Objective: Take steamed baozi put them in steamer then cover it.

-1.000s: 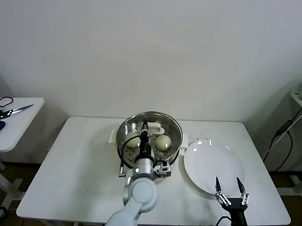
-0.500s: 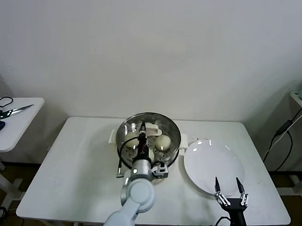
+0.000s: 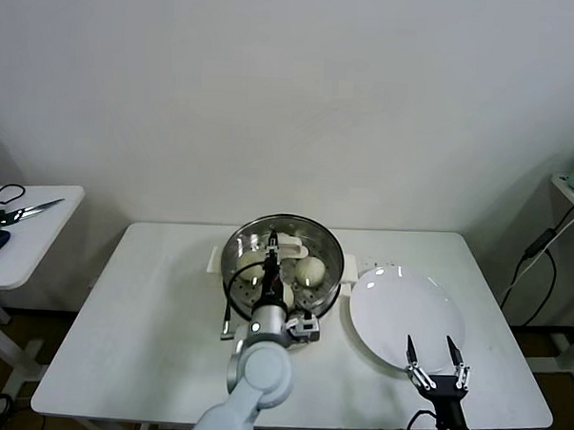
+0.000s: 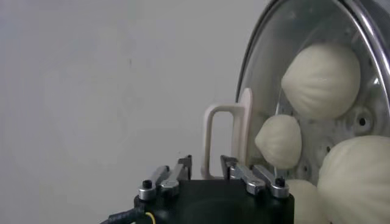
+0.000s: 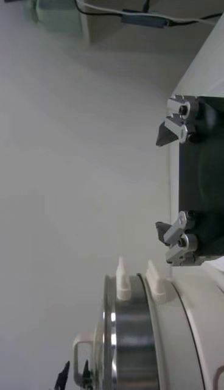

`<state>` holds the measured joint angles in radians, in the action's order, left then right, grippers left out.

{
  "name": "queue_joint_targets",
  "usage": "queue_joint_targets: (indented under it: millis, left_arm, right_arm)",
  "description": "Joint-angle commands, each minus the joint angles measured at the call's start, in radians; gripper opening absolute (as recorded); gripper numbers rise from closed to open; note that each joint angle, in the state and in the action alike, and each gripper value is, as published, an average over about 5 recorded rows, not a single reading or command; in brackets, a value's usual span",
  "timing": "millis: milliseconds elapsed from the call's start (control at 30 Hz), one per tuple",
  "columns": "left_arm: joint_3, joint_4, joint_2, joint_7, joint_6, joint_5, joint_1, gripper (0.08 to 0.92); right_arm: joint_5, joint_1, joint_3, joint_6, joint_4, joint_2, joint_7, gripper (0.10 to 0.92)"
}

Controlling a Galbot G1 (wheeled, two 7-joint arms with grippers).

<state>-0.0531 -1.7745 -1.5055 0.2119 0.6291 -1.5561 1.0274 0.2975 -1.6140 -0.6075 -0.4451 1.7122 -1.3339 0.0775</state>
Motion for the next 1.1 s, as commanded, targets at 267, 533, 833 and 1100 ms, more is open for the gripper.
queue_joint_targets:
  millis: [267, 533, 833, 1100]
  left_arm:
    - [-0.025, -0.116, 0.038, 0.024, 0.007, 0.095, 0.030, 0.638]
    - [-0.007, -0.320, 0.133, -0.052, -0.043, 0.291, 0.134, 0.815]
    - [0.274, -0.447, 0.166, -0.254, -0.349, 0.922, 0.373, 0.823]
    - [0.642, -0.443, 0.108, -0.302, -0.627, 1.471, 0.554, 0.823]
  right_arm:
    - [0.024, 0.008, 0.003, 0.111, 0.036, 0.005, -0.086, 0.823]
    - [0.021, 0.008, 0.018, 0.089, 0.029, 0.005, -0.081, 0.823]
    - [0.024, 0.006, 0.035, 0.050, 0.011, 0.006, -0.055, 0.823]
    - [0.027, 0.021, 0.047, 0.052, -0.001, 0.007, -0.031, 0.823]
